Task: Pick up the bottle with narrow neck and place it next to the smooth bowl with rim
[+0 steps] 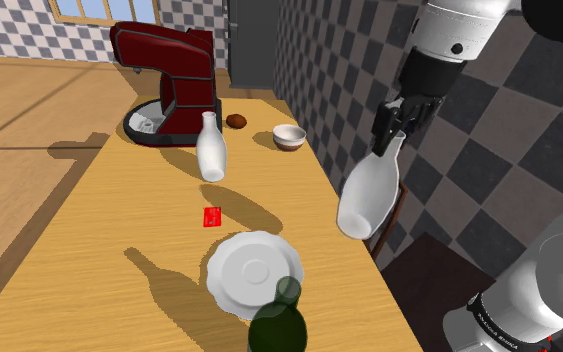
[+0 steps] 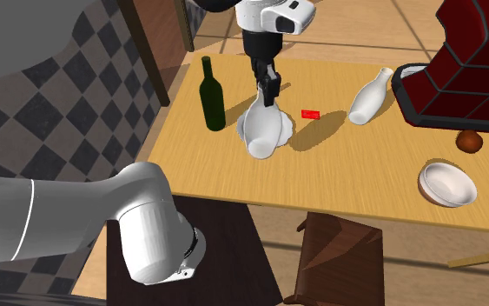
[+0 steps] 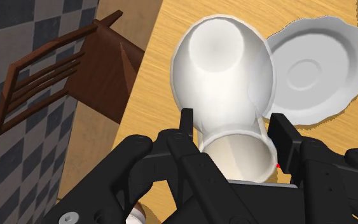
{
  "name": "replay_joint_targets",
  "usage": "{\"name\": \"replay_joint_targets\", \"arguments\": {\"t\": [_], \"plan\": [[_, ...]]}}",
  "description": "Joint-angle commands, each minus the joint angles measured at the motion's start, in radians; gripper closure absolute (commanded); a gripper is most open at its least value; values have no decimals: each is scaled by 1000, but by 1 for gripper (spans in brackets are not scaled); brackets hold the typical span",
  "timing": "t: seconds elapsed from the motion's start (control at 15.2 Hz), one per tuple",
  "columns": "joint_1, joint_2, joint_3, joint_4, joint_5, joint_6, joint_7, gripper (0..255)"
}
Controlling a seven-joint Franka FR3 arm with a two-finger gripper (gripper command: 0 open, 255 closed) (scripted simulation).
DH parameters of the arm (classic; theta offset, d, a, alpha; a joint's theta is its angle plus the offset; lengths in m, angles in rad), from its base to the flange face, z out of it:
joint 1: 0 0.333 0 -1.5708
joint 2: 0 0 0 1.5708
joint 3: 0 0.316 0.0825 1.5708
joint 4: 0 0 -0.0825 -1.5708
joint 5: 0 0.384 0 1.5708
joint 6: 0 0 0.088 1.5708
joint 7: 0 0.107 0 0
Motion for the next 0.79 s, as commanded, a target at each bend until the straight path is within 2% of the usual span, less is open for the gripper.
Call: {"name": "replay_joint_targets", "arguments": {"t": [0.0, 0.73], "plan": [[-3, 7, -4, 30, -4, -22, -2, 255], [-16, 55, -17, 212, -22, -157, 0, 255]]}}
